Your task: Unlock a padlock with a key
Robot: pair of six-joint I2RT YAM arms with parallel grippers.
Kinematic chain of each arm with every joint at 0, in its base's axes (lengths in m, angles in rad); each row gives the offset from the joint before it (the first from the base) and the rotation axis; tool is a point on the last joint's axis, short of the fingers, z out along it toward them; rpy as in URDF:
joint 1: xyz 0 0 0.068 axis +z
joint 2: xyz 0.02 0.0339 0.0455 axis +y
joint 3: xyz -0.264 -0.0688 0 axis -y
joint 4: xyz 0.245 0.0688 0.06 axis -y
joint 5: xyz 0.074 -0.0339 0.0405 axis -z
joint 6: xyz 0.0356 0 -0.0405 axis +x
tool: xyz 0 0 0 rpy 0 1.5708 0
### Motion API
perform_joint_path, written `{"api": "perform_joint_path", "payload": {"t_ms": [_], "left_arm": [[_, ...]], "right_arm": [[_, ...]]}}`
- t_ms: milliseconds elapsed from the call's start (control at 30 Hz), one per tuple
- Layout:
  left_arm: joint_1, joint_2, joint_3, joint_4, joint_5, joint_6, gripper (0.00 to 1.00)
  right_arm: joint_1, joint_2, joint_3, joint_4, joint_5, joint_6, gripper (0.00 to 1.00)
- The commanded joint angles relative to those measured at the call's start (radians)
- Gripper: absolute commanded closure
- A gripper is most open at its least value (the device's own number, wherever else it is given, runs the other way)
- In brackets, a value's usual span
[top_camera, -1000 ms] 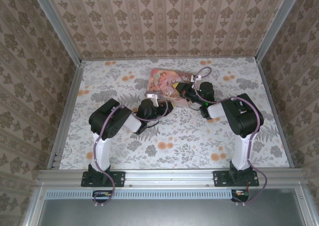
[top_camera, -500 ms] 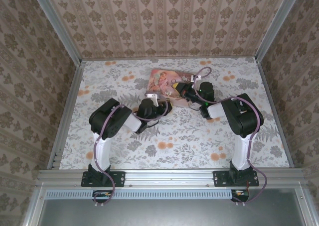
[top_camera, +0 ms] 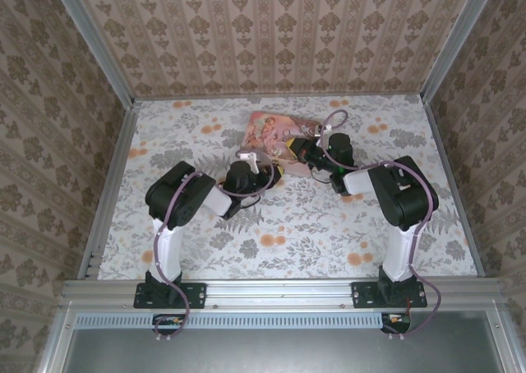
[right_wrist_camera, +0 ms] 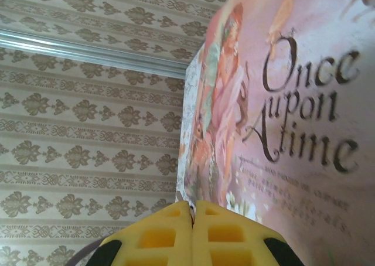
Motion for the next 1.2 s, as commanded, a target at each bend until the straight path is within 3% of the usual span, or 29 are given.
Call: {"api": "perform_joint_path", "payload": {"t_ms": [0, 333, 733, 1167], "left_arm": [[0.034, 0.003, -0.027, 0.068, -0.021, -0.07, 1.0], [0.088, -0.095, -0.148, 0.111, -0.002, -0.139, 1.0], [0.098, -0.219, -0.228, 0.013, 0.097, -0.176, 1.0], [0.097, -0.257, -0.247, 0.003, 0.149, -0.183, 1.0]], "right_arm": [[-0.001, -0.094, -0.026, -0.064, -0.032, -0.002, 1.0], [0.074, -0.253, -0.216, -0.036, 0.001, 0.014, 1.0], [0.215, -0.255, -0.375, 0.059, 0.042, 0.033, 1.0], [0.095, -0.106, -0.279, 0.139, -0.044, 0.029, 1.0]]}}
